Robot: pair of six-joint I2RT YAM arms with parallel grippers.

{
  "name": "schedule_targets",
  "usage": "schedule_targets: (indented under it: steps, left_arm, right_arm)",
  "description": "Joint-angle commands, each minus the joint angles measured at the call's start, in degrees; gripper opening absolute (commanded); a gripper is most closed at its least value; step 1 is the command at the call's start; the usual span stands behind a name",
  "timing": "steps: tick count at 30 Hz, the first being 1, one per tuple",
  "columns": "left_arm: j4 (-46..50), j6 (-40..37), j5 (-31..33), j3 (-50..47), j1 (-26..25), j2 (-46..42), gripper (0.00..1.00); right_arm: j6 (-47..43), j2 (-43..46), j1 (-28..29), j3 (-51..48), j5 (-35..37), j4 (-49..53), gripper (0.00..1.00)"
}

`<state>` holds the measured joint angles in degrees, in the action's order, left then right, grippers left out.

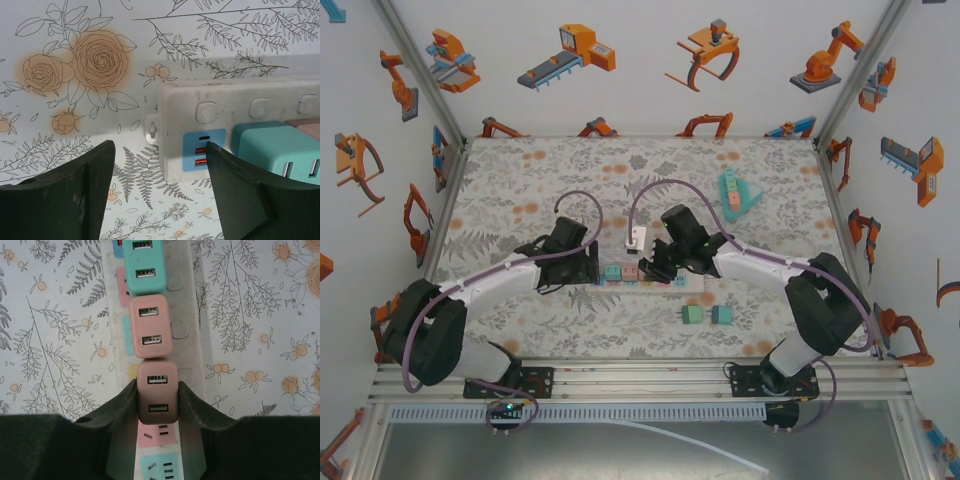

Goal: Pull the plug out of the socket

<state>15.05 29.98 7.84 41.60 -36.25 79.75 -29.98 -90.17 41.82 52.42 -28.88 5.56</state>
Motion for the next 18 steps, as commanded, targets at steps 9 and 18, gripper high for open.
schedule_targets:
  steps: [9,18]
  left_arm:
    - [7.04,2.03,1.91,-2.47,-1.98,-6.51,0.72]
    - [4.76,0.19,-0.49,-2.82,-3.20,-20.60,0.86]
  right_arm:
    - [4.89,9.35,0.53,-2.41,-0.56,-8.64,0.02]
    - [44.50,24.57,0.71,-8.71,19.57,-15.49,0.02]
